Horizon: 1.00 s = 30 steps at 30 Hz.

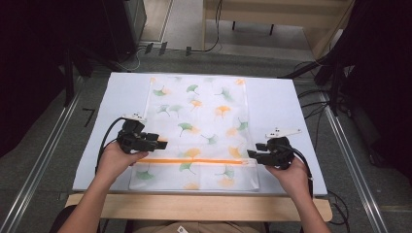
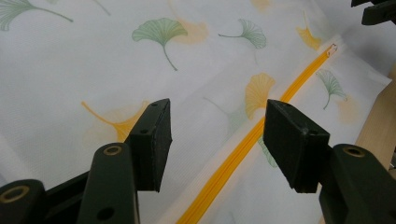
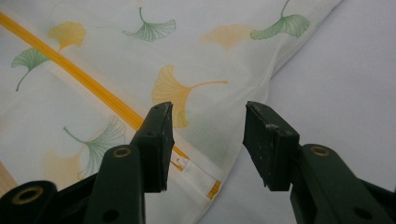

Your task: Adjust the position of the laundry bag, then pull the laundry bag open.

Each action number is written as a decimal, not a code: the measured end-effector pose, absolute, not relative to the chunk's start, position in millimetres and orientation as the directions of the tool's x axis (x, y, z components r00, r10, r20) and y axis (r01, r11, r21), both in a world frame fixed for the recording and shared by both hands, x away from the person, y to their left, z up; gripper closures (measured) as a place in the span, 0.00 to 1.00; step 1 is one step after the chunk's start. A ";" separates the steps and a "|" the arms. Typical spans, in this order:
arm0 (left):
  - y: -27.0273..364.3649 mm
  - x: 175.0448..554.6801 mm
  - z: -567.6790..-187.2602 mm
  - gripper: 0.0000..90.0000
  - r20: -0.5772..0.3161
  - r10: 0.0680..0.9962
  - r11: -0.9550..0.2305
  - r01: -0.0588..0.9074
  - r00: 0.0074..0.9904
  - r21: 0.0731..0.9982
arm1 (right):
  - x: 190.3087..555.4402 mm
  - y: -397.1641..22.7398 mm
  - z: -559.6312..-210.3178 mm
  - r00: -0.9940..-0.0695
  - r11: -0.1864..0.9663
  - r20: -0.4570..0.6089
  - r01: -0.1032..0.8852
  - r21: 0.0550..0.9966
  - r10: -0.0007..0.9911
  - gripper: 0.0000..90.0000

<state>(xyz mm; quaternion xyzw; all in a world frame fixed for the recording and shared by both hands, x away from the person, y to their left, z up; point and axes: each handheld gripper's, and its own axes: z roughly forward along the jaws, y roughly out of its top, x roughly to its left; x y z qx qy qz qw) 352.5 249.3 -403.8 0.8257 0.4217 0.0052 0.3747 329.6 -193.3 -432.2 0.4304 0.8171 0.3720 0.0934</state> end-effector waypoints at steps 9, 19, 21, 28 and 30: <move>237.3 355.8 -403.6 0.47 -0.299 0.680 -0.386 0.673 0.669 0.631 | 318.4 -197.0 -431.8 -0.604 0.347 0.168 0.639 0.686 0.779 0.60; 217.3 359.1 -402.9 0.48 -0.293 0.647 -0.416 0.649 0.704 0.637 | 308.2 -201.8 -436.0 -0.596 0.359 0.158 0.652 0.668 0.787 0.60; 212.4 360.2 -403.5 0.48 -0.294 0.640 -0.424 0.645 0.710 0.635 | 307.2 -203.3 -437.5 -0.593 0.363 0.153 0.654 0.663 0.790 0.60; 196.1 362.9 -405.4 0.48 -0.287 0.612 -0.454 0.625 0.737 0.635 | 304.0 -202.9 -445.0 -0.595 0.381 0.149 0.667 0.640 0.790 0.60; 192.2 363.7 -405.6 0.48 -0.289 0.609 -0.456 0.624 0.739 0.635 | 303.6 -202.7 -448.0 -0.595 0.388 0.154 0.677 0.625 0.789 0.62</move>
